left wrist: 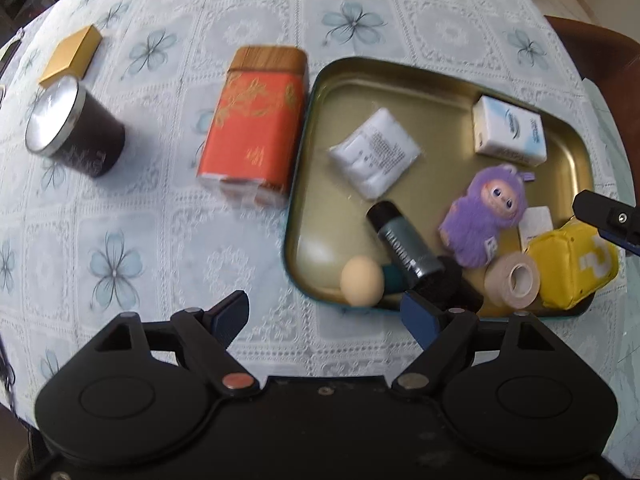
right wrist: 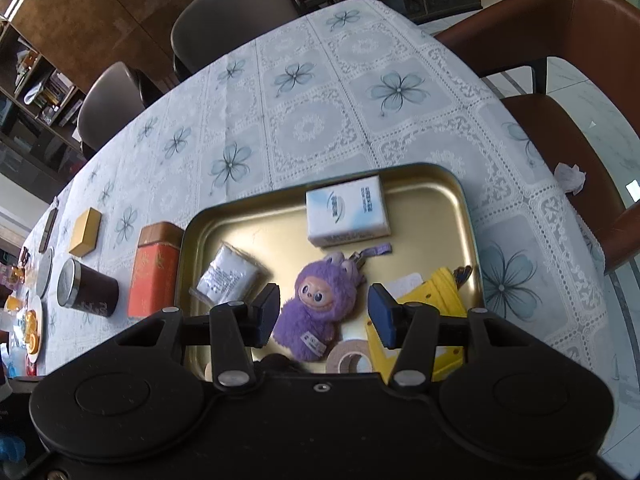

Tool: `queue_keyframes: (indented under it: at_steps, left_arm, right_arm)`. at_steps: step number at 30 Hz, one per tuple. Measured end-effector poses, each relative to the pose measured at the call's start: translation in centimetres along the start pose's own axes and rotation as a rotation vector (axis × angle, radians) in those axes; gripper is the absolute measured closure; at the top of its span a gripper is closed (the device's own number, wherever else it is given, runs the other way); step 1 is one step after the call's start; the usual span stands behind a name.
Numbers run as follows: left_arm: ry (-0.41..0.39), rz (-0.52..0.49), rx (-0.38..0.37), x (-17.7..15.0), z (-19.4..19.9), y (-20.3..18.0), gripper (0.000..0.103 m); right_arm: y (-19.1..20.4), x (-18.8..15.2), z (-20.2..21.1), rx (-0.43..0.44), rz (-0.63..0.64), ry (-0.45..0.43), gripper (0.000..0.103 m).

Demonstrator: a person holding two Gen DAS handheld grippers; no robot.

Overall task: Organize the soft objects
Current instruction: 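Move both tools back over the table toward the green tape and black pompom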

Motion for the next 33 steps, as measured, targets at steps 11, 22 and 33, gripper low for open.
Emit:
queue_keyframes:
  at_steps: [11, 22, 33]
  left_arm:
    - [0.013, 0.125, 0.026, -1.5, 0.3, 5.8, 0.021]
    - [-0.018, 0.206, 0.046, -3.1, 0.6, 15.5, 0.021]
    - [-0.027, 0.281, 0.116, -4.9, -0.7, 31.0, 0.021]
  right_arm:
    - [4.1, -0.9, -0.1, 0.033, 0.065, 0.006, 0.052]
    - [13.2, -2.5, 0.0, 0.143, 0.091, -0.046, 0.052]
    - [27.2, -6.5, -2.1, 0.222, 0.26, -0.065, 0.048]
Point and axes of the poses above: each gripper's, at about its wrist camera, not at the fingertips, and z roughly against the way its jaws point, y to its left, x to its top, the point moved 8 cm from there along -z, roughly the way its jaws point, and after that the axes turned 15 degrees about -y, right-handed, at the moved point
